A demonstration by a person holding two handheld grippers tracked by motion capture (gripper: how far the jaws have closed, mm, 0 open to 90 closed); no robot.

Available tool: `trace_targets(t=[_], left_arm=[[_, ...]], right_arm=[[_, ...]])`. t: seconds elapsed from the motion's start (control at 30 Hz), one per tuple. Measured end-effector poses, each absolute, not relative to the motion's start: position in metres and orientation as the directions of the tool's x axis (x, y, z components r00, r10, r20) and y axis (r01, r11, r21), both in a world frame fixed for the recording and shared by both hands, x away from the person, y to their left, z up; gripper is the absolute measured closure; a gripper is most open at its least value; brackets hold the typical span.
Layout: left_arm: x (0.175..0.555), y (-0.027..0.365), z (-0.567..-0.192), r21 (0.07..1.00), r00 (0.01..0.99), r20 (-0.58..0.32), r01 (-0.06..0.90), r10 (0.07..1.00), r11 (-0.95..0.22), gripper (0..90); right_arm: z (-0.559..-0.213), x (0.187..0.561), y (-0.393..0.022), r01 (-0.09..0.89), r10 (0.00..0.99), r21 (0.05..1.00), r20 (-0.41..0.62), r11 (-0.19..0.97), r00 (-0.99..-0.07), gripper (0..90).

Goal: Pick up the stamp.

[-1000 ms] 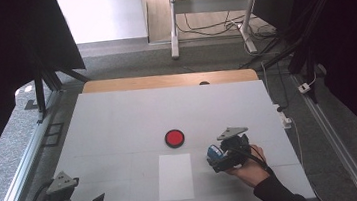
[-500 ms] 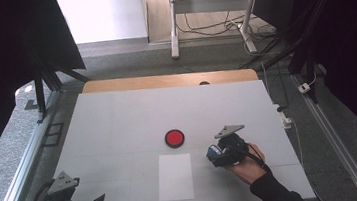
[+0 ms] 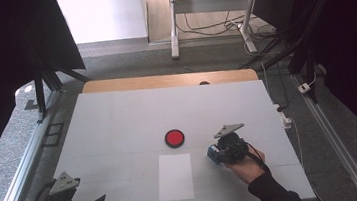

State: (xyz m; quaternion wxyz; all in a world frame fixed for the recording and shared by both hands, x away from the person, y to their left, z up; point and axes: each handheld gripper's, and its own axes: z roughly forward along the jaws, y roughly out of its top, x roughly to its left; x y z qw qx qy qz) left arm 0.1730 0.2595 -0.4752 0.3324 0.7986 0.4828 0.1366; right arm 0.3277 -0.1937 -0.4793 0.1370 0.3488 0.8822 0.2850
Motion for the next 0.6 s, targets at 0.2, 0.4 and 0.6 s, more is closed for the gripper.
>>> trace_targets(t=[0.2,0.4,0.6], left_arm=[[0.173,0.259,-0.475,0.663,0.498,-0.102,0.679,0.861,-0.315,0.0],[0.173,0.259,-0.475,0.66,0.483,-0.098,0.686,0.87,-0.307,0.0],[0.172,0.262,-0.475,0.659,0.474,-0.121,0.695,0.872,-0.286,0.0]], right_arm=[[-0.479,0.327,-0.193,0.545,0.699,0.591,-0.045,0.594,-0.713,71.2],[-0.475,0.326,-0.195,0.52,0.676,0.598,-0.05,0.61,-0.735,71.3],[-0.469,0.325,-0.198,0.505,0.669,0.629,-0.033,0.591,-0.742,71.3]])
